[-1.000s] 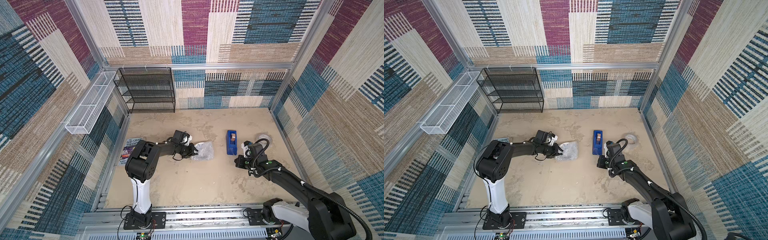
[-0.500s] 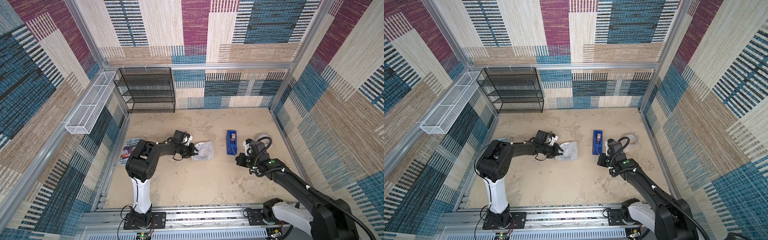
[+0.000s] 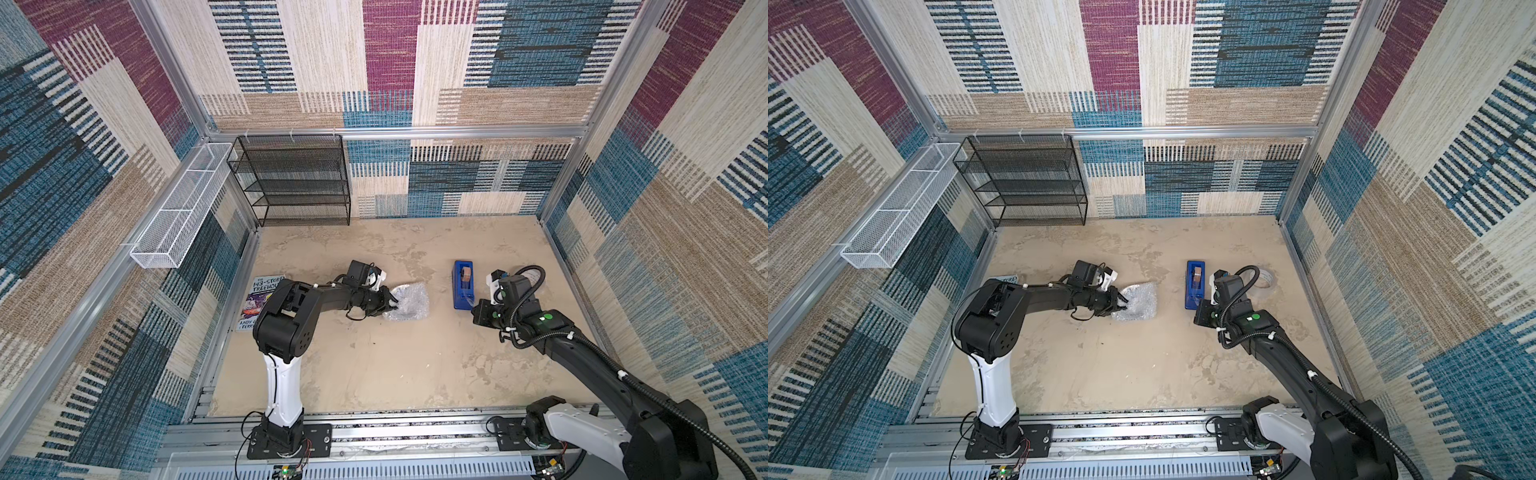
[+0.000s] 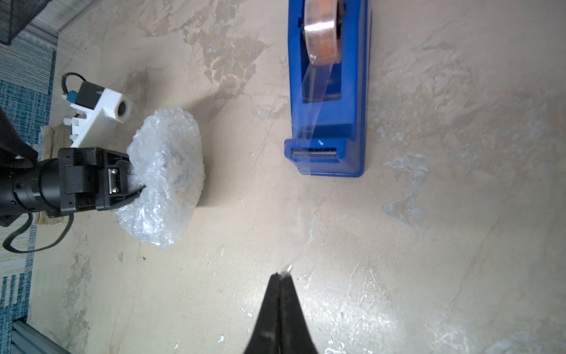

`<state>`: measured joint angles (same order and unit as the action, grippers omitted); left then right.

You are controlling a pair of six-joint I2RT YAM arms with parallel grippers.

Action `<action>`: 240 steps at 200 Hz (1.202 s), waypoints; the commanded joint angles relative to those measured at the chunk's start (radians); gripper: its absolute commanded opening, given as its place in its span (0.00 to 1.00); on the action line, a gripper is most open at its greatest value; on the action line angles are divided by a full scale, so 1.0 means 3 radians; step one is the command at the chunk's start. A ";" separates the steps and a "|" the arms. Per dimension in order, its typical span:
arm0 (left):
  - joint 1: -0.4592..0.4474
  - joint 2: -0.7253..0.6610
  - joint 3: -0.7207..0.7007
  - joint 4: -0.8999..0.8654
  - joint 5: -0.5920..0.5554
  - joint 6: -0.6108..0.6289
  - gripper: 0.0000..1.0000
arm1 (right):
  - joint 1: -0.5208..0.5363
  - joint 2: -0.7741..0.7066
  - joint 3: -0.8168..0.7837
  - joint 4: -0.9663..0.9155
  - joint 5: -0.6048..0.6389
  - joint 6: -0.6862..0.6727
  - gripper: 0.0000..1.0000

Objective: Wrap bowls in bubble wrap
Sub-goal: Tear off the tape using the Tape Cutter.

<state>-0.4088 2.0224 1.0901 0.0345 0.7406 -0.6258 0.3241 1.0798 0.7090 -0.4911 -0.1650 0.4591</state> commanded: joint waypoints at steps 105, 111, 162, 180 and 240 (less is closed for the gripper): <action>-0.0012 0.0090 0.0000 -0.0350 -0.0319 -0.0018 0.00 | 0.0081 0.0012 0.0351 -0.0227 0.0402 -0.0194 0.00; -0.0013 0.0090 -0.0004 -0.0350 -0.0317 -0.0016 0.00 | 0.0081 0.0015 0.0373 -0.0259 0.0421 -0.0212 0.00; -0.0013 0.0080 -0.0008 -0.0350 -0.0326 -0.0017 0.00 | 0.0091 0.0178 0.0176 -0.0202 0.0366 -0.0201 0.00; -0.0010 0.0085 -0.0004 -0.0348 -0.0331 -0.0015 0.00 | 0.0100 0.0252 0.0035 -0.0118 0.0334 -0.0184 0.00; -0.0013 0.0110 0.0007 -0.0350 -0.0321 -0.0020 0.00 | 0.0265 0.0626 -0.0095 0.0066 0.0081 -0.0163 0.19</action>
<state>-0.4099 2.0380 1.1007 0.0444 0.7616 -0.6266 0.3836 1.2373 0.6884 -0.5117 -0.0956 0.4000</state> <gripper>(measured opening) 0.178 0.058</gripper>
